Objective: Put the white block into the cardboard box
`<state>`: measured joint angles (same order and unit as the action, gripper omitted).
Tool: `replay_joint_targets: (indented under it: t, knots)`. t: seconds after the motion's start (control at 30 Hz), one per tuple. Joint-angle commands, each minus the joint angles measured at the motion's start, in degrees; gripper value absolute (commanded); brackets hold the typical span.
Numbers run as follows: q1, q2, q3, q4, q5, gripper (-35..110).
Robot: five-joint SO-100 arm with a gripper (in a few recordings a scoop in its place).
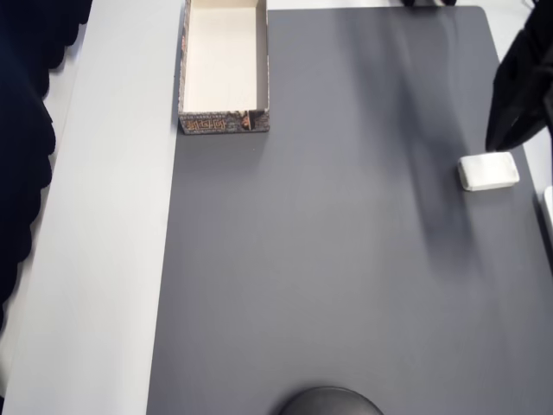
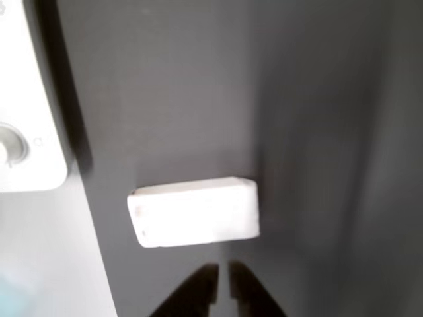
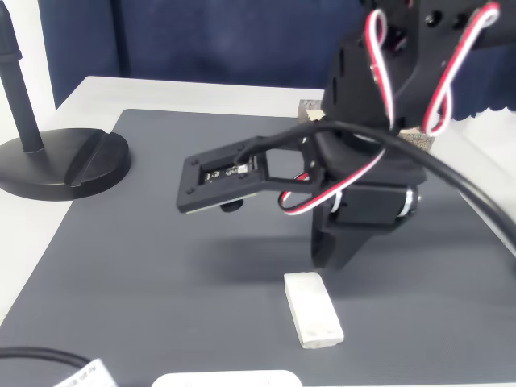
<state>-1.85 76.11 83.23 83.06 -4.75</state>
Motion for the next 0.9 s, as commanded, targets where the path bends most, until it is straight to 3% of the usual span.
replay_joint_targets:
  t: [0.0,0.57,0.8,0.87]
  knots:
    - [-0.5,0.2,-4.2,0.6,0.4,-2]
    - [-1.8,-3.3,-7.5,2.0,1.8,-2]
    - [-2.2,-3.3,-7.5,4.2,8.7,-2]
    - [-2.2,-3.3,-7.5,5.1,15.7,-2]
